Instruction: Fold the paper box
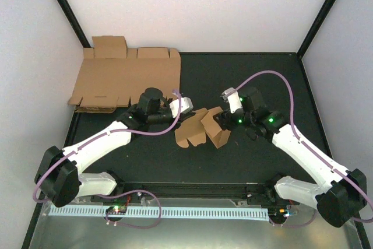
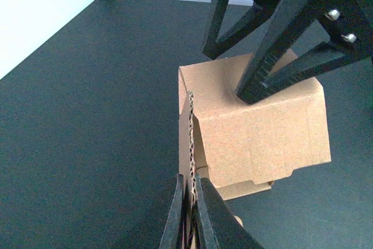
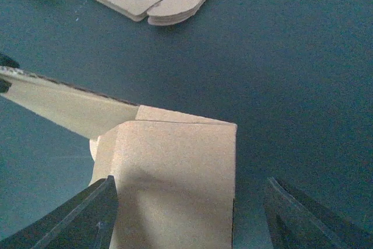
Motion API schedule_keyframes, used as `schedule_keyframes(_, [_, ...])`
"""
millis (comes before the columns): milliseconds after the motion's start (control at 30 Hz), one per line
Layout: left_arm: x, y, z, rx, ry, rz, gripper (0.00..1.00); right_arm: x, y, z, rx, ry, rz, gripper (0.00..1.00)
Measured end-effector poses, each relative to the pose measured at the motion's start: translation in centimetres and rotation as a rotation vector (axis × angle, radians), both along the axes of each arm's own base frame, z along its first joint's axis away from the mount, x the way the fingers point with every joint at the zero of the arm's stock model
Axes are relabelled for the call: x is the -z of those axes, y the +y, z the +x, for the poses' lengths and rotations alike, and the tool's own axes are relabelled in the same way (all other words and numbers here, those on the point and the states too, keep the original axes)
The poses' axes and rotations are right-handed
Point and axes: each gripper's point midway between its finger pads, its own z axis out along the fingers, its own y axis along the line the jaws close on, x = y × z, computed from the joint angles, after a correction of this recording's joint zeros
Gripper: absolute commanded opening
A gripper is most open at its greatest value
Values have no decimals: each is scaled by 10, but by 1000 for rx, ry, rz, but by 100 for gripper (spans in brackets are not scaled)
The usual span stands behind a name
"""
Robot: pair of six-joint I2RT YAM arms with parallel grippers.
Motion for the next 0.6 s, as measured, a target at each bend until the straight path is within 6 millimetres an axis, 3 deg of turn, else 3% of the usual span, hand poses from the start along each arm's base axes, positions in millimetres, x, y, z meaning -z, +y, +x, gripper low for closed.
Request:
schedule_keyframes(333, [2, 0, -1, 5, 4, 7, 8, 9, 11, -15, -41, -11, -88, 76])
schedule_keyframes(600, [2, 0, -1, 6, 4, 8, 10, 13, 14, -9, -12, -49, -171, 71])
